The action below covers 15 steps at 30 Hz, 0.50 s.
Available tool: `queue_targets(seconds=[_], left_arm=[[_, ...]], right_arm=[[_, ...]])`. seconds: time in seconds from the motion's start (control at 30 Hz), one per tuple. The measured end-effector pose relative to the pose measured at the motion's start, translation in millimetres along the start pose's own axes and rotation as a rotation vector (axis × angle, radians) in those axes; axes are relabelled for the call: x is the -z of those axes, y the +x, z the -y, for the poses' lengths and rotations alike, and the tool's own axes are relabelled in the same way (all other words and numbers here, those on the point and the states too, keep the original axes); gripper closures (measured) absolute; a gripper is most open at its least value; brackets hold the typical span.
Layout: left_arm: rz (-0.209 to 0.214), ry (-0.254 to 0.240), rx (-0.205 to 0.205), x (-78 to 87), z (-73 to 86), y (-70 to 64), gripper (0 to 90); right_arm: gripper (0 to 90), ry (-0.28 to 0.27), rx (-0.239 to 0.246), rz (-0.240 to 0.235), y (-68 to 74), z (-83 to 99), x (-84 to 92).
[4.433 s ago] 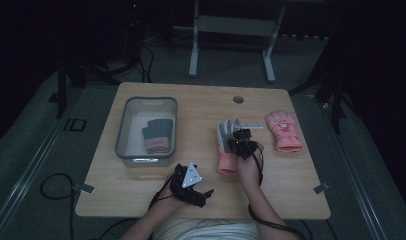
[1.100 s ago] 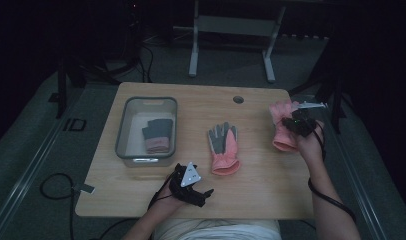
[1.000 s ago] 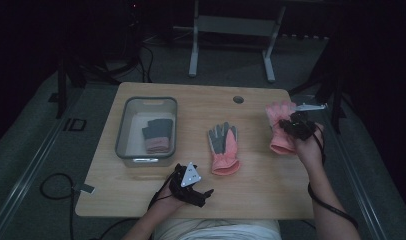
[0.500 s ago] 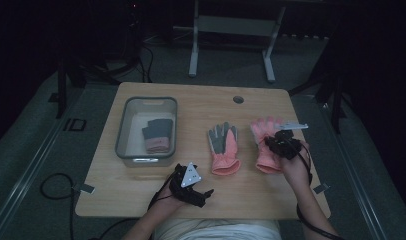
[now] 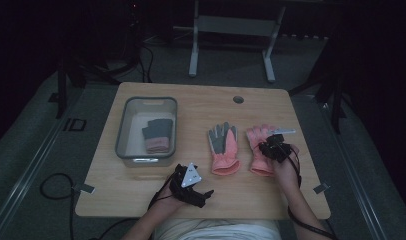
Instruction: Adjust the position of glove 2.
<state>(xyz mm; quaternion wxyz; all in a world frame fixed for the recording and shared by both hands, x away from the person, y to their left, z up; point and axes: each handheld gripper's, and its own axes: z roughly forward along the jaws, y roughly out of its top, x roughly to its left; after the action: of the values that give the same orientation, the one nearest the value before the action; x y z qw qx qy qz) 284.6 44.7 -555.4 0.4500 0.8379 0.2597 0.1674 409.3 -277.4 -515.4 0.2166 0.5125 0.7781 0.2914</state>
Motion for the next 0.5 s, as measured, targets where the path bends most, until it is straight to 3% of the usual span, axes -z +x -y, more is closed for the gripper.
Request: queue_targets(seconds=[0.13,0.33,0.5], left_arm=[[0.001,-0.002,0.003,0.1,0.0,-0.4,0.8],[0.002,-0.002,0.003,-0.1,-0.1,0.1,0.8],[0.003,-0.001,0.001,-0.1,-0.5,-0.5,0.8]], right_arm=[[66.2,-0.014,0.026,-0.011,-1.1,-0.5,0.8],[56.8,-0.091,0.076,-0.051,-12.5,-11.4,24.9],[50.7,-0.03,0.138,-0.101,-18.8,-11.5,23.3]])
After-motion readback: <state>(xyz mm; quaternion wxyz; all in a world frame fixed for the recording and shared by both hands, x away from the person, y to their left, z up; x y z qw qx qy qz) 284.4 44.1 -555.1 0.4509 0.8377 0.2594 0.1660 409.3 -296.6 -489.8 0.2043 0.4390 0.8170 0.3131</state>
